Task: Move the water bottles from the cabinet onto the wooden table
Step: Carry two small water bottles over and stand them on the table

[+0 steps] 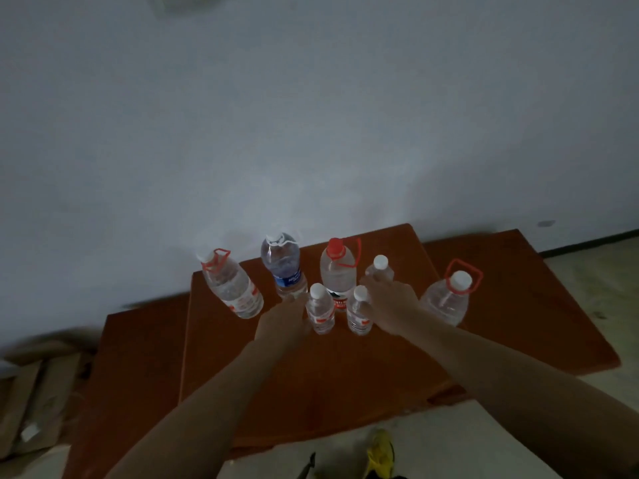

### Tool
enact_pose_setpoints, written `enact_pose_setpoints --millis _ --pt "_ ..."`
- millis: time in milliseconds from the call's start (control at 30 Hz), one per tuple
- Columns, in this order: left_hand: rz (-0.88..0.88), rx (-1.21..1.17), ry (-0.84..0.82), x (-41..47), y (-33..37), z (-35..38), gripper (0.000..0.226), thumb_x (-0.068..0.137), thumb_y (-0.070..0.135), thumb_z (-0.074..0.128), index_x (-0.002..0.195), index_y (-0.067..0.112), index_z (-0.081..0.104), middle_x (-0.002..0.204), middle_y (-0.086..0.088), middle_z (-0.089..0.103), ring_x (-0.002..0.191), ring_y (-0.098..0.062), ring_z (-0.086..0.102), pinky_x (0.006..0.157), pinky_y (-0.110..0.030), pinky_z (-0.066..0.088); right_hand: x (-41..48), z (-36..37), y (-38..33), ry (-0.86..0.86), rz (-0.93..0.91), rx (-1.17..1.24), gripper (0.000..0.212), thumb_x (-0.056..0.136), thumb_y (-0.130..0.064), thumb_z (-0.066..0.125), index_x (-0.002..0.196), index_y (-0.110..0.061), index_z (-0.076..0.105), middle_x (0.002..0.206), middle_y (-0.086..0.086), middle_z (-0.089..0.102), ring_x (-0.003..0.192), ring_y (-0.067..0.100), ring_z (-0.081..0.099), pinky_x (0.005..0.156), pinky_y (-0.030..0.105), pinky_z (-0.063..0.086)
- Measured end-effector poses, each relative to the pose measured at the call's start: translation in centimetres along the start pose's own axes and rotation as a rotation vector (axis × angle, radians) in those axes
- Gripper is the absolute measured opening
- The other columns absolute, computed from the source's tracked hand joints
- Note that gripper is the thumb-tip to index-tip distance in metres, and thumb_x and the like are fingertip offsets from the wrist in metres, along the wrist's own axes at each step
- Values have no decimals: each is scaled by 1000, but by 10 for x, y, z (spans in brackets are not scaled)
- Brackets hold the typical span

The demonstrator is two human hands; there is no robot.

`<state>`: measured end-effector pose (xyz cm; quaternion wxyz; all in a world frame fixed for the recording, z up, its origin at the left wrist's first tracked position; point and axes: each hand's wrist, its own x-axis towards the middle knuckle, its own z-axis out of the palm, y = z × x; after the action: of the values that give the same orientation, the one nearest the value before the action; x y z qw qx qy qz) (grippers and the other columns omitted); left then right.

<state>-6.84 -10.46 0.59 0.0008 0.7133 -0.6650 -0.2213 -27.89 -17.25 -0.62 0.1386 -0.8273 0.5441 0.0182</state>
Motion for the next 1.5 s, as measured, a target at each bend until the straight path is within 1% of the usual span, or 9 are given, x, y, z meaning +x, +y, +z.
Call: enact_pose_setpoints --millis 67,200,400,533,733,900,1167,1300,1500 --pt "-10 38 -23 20 1 4 65 92 29 57 149 29 24 153 -5 34 128 -25 50 98 -41 49 13 7 -2 -6 -47 25 45 93 -37 53 132 -18 41 141 11 41 114 27 54 79 35 51" --pt "24 94 -67 63 2 17 62 97 33 50 150 28 19 159 -9 21 137 -32 39 99 -47 45 31 32 2 -77 -77 -6 39 94 -34 49 129 -21 41 130 9 48 100 25 60 70 35 50" --pt "105 184 -41 86 -12 47 44 96 34 49 137 25 34 142 -10 42 114 -28 58 84 -40 54 32 47 6 -99 -21 -81 40 96 -40 41 129 -16 42 129 11 47 96 27 60 72 39 47" --pt "25 103 -12 85 -34 52 42 100 40 40 137 20 34 135 -8 52 103 -23 64 78 -36 54 26 57 10 -107 47 -68 43 95 -47 39 123 -15 46 118 7 52 83 21 57 64 31 43" --pt "-102 9 42 70 -62 52 45 99 46 41 134 19 33 111 -5 66 91 -19 67 77 -34 54 19 65 10 -98 37 -6 45 94 -48 46 126 -16 46 119 6 51 88 22 60 64 29 42" --pt "-149 -32 30 36 -60 52 35 96 44 48 119 21 37 103 -1 65 83 -17 66 77 -36 56 13 60 10 -118 -100 14 24 94 -42 50 101 -20 50 115 1 49 76 12 52 65 26 46" --pt "-401 -64 133 -69 -70 55 29 96 50 44 108 24 39 94 4 66 78 -14 65 74 -31 55 5 46 -24 -149 -425 -32 26 92 -41 54 100 -17 59 106 -1 52 78 14 57 63 24 43" --pt "-593 -118 202 -158 -73 67 33 95 53 43 106 22 39 96 0 67 84 -22 67 67 -31 45 -9 52 -79 -194 -648 -60 28 91 -46 53 97 -19 59 102 -1 52 74 15 58 65 28 49" --pt "-925 -292 363 -303 -82 86 39 91 53 49 115 24 42 105 -3 69 91 -25 65 76 -36 51 -66 58 -203 -246 -997 -98 29 91 -44 55 101 -17 61 105 -1 54 74 13 61 65 24 52"
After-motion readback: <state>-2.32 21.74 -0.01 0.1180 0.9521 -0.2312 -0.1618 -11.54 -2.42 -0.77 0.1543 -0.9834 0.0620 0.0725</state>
